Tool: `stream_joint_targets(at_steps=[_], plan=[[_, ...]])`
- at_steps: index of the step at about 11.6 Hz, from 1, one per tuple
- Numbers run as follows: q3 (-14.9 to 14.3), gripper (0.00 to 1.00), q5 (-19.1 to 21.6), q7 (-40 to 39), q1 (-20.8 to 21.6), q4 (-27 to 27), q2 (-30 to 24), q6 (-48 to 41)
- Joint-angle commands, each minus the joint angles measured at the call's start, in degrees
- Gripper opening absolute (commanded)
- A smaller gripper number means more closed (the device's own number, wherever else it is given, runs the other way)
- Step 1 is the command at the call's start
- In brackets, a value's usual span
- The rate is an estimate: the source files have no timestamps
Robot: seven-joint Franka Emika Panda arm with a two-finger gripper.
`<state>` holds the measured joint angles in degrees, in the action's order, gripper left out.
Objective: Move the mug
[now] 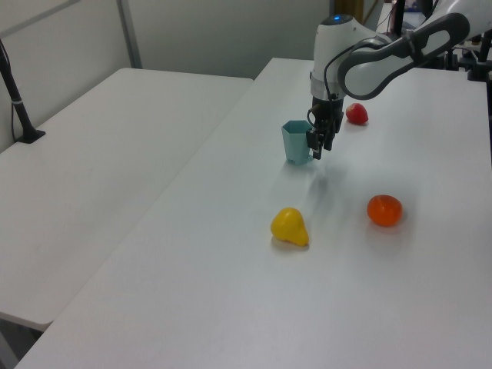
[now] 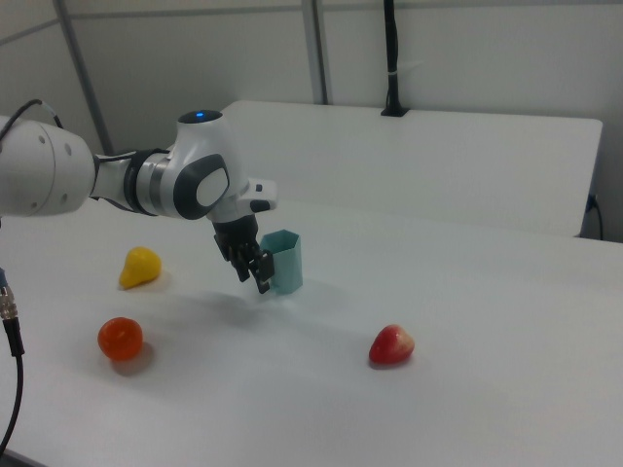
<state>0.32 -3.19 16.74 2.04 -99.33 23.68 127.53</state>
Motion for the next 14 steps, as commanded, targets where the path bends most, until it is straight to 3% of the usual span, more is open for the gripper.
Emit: stream_joint_targets(at_steps=[1,3,6,8,10,14], plan=[[-0.6,0.82,-0.6,1.6,0.7,2.6,-2.4,-5.4],[-0.7,1.0,-0.5,1.0,0.2,2.6,-8.4,-13.0],[-1.0,1.0,0.5,-2.8,-0.9,2.6,-20.1,-24.1],[-1.2,1.0,3.0,-6.3,-4.5,2.6,-26.4,-28.6],[-1.2,1.0,5.2,-11.5,-7.6,3.0,-28.7,-32.4],[-0.9,1.0,4.9,-9.8,-7.4,4.1,-27.7,-32.3]])
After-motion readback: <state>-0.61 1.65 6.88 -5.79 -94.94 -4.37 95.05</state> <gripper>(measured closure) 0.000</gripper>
